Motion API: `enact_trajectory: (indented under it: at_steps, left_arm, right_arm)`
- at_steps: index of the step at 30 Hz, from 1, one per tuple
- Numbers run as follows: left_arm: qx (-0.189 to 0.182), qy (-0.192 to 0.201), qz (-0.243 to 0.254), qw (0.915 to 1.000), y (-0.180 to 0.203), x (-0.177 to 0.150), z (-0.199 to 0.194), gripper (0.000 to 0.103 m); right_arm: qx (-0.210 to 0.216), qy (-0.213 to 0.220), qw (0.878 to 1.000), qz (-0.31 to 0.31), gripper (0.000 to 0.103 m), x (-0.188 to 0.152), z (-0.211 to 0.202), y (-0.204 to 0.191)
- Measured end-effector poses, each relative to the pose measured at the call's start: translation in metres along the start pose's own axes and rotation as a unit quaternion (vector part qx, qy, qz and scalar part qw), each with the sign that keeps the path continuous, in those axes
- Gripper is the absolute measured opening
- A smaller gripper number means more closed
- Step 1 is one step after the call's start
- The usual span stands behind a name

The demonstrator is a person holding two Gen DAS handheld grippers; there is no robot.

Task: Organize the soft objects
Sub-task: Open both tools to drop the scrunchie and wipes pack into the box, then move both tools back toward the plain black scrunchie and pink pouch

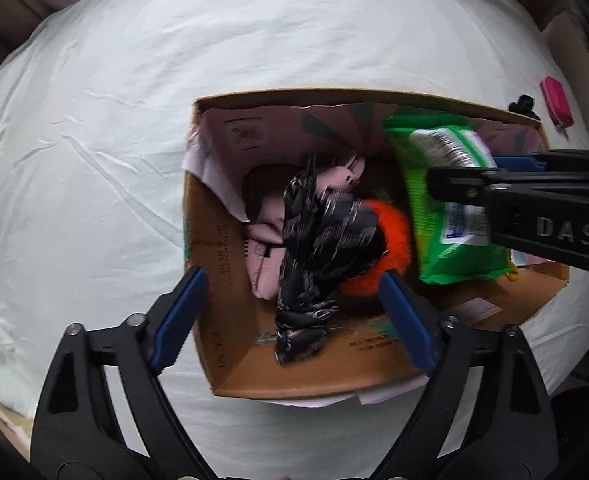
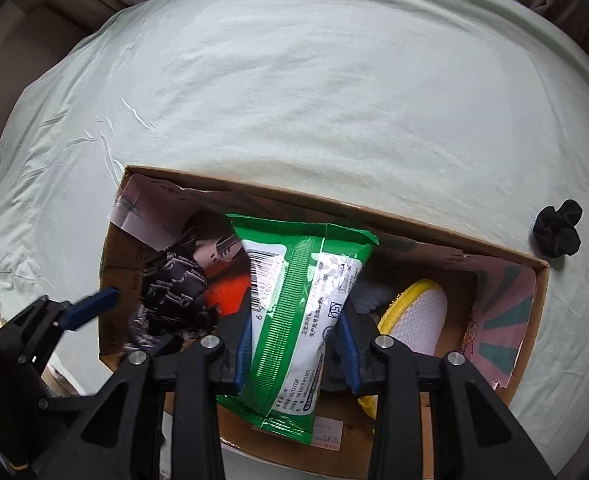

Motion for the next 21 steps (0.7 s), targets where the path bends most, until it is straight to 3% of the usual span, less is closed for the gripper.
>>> enact_trajectory:
  at_steps: [2,4,21]
  left_arm:
    - [-0.001,0.012,0.012,0.9999,0.004,-0.002,-0.005,0.095]
    - [0.009,0.012,0.026,0.9996,0.009,-0.004,-0.006,0.095]
    - [-0.004,0.045,0.006,0.9989,-0.004,-0.014,-0.061,0.095]
  right_arm:
    - [-0.005,-0.005,1.0,0.008,0.082,0.002,0.004,0.003]
    - [-0.006,0.007,1.0,0.009,0.097,0.001,0.002,0.004]
    - [-0.003,0.072,0.997,0.024,0.097,-0.03,-0.06,-0.013]
Point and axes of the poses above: each gripper's, at about its wrist camera, not at the fingertips, and z roughly the way its jaws point, y to its right, x to its top, the point moved 2 cm from there along z, roughly the way its jaws point, and after that the axes turned 11 degrees about x, right-handed, at the moved point
